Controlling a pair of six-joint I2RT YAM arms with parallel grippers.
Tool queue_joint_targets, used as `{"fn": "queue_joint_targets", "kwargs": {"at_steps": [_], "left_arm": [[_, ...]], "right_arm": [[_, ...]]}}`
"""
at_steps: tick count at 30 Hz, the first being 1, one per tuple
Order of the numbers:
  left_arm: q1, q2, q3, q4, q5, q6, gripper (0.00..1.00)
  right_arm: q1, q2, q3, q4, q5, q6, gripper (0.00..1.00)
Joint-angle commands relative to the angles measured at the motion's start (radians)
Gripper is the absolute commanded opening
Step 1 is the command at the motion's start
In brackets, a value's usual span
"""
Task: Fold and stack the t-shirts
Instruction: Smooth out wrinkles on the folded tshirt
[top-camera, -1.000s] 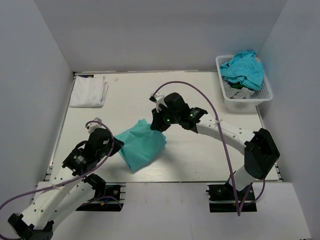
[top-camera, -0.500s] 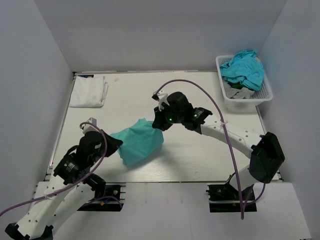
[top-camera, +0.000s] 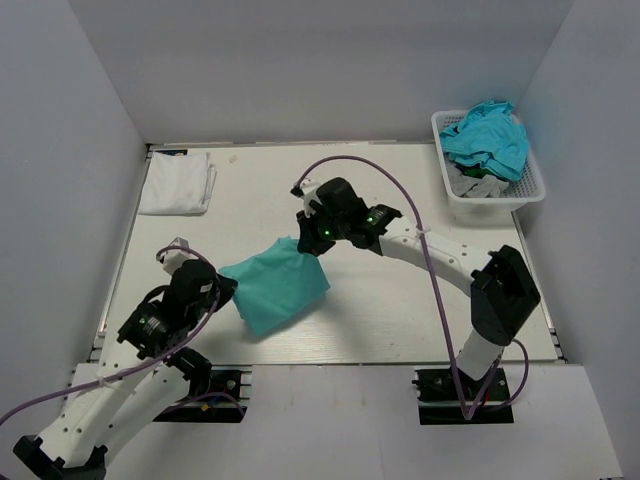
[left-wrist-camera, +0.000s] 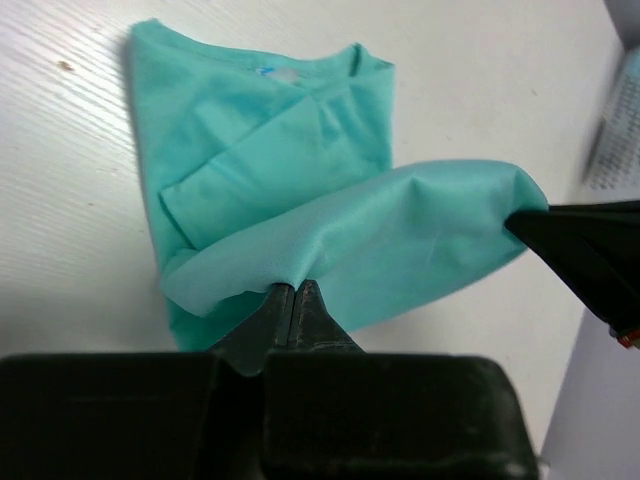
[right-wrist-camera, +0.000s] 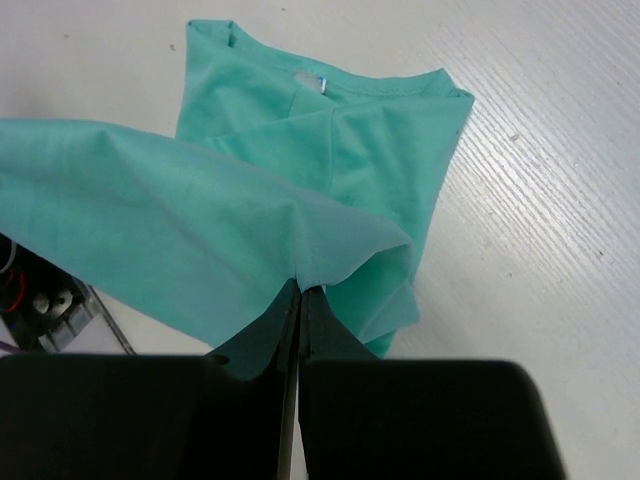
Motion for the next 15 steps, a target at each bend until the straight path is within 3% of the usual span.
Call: {"fn": "queue_joint_targets", "kwargs": {"at_steps": [1, 10, 15], "left_arm": [[0.006, 0.035, -0.015, -0.009, -0.125, -0.074, 0.0], [0.016, 0.268, -0.006, 0.046, -0.225, -0.129, 0.0], [0.016, 0.279, -0.026, 0.077, -0.292, -0.142, 0.0]], "right_arm": [[-0.012, 0.055, 0.081, -0.002, 0.016, -0.014, 0.0], [-0.037, 0.173, 0.147, 0.015, 0.019, 0.006, 0.0], [-0.055, 0.237, 0.191, 0.033, 0.005, 0.011, 0.0]]}}
